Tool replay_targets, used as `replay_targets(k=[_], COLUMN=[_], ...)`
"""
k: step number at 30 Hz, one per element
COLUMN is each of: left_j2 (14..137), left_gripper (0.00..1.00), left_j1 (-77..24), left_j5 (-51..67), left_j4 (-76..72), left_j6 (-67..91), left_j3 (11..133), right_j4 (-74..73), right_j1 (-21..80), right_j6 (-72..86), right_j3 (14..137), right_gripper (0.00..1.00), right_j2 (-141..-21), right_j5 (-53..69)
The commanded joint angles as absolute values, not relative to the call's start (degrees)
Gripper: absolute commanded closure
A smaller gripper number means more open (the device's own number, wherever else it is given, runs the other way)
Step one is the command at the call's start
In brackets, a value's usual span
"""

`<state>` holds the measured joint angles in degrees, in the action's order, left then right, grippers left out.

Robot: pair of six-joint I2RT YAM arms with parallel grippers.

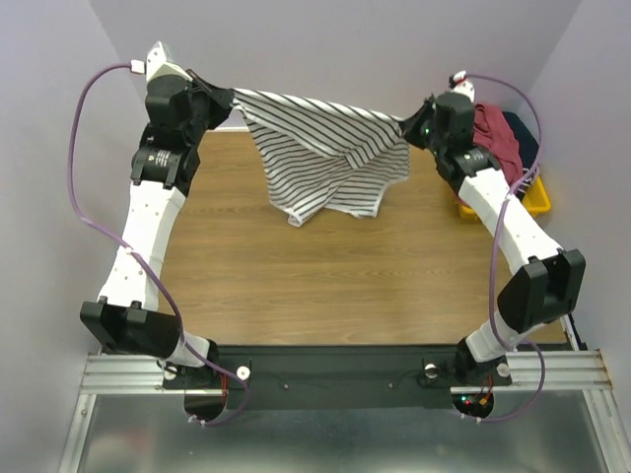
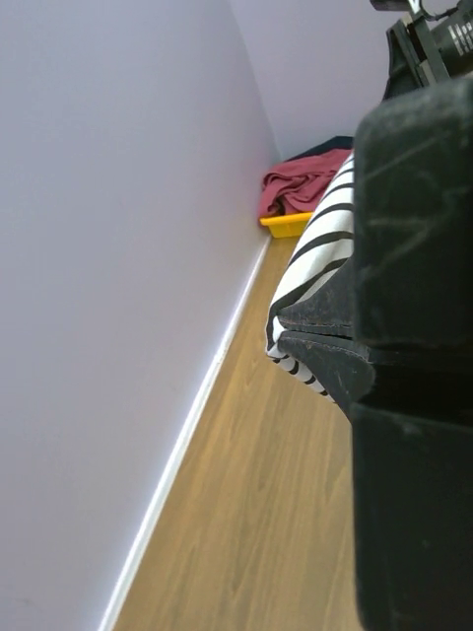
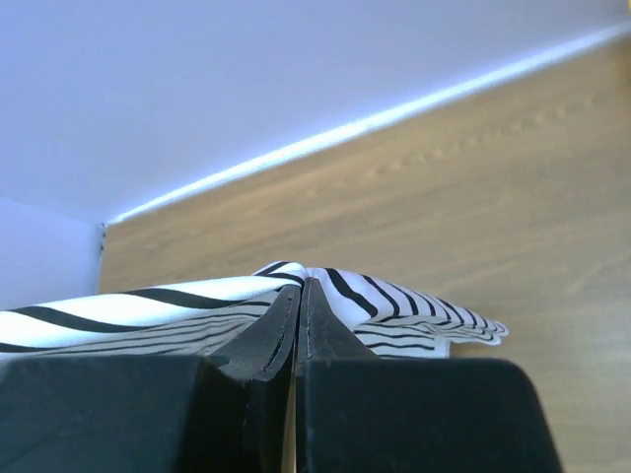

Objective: Fold and stack the tank tops
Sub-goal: Flatten the tank top out

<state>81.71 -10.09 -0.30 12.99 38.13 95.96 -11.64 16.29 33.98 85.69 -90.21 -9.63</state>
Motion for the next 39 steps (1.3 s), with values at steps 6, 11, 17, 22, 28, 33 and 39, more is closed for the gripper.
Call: replay_targets(k=[6,11,17,22,28,33,39], left_j2=[76.74,64.88,56.52,65.19,74.16,77.08,76.38], left_gripper=[1.0,1.0,1.0,1.0,1.0,1.0,1.0], left_j1=[-8.26,-8.26,-8.26,-8.17,-8.09,-8.09,-8.09], left_j5=[1.15,1.49,1.94,2.12,0.53,1.76,0.79], left_j4=[10.9,9.22,8.62,2.58,-2.36,-4.04,-3.78], left_j6=[37.79,40.78,42.8,44.38,44.3,45.53,45.88], left_j3=[94.07,72.56,56.72,52.31,48.17,45.0,44.3], right_j4=[-23.87,-26.72,-26.9,-24.18,-22.76,-20.22,-19.25], right_j1=[14.41,14.41,14.41,14.33,14.24,14.41,14.41], right_j6=[26.63,26.63,26.72,24.88,25.31,28.82,34.53], right_j3=[104.15,84.8,67.6,73.28,81.11,76.3,66.03], right_gripper=[1.0,1.0,1.0,1.0,0.86,0.33,0.29], right_j2=[-92.38,-81.5,-71.71,-90.72,-111.08,-109.53,-92.85], right_j5=[-9.67,-6.86,-8.17,-7.39,-5.71,-7.73,-12.31])
